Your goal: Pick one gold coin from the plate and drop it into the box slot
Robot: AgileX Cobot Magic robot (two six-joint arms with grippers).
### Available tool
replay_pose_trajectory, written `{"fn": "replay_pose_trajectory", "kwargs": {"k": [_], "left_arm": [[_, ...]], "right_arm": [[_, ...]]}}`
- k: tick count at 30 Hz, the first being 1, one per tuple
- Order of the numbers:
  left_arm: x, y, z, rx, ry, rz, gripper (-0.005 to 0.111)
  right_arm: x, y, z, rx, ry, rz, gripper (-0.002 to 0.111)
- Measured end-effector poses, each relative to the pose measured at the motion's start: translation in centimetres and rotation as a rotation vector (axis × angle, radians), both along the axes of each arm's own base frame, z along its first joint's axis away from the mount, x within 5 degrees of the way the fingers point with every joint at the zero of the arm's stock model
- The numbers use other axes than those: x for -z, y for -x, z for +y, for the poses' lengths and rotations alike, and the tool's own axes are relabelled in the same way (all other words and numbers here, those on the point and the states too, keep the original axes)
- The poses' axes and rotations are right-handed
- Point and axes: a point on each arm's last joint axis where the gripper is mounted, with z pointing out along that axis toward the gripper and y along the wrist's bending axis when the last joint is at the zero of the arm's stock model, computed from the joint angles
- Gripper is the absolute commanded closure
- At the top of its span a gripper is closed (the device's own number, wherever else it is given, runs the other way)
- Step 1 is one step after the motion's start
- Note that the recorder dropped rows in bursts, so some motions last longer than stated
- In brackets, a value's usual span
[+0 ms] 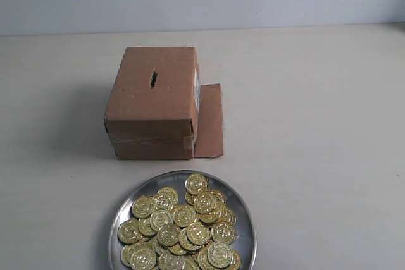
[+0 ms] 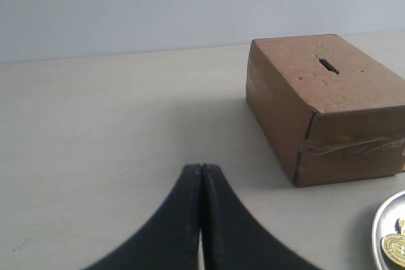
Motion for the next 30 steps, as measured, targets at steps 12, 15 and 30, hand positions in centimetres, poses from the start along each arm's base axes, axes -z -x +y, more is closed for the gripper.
{"fn": "replay_pose_trajectory", "kwargs": {"k": [12,15,30], "left_arm": [[0.02,0.0,0.0,0.0,0.0,0.002,0.107],[0.02,-0.01,0.05,-0.009,0.0,0.002,0.107],[0.02,-0.02,0.09,-0.017,0.0,0.002,0.107]], "right_arm": [[0.02,0.0,0.0,0.0,0.0,0.002,0.108],[0.02,0.0,0.0,0.0,0.0,0.002,0.108],[0.02,0.0,0.0,0.0,0.0,0.002,0.108]]}}
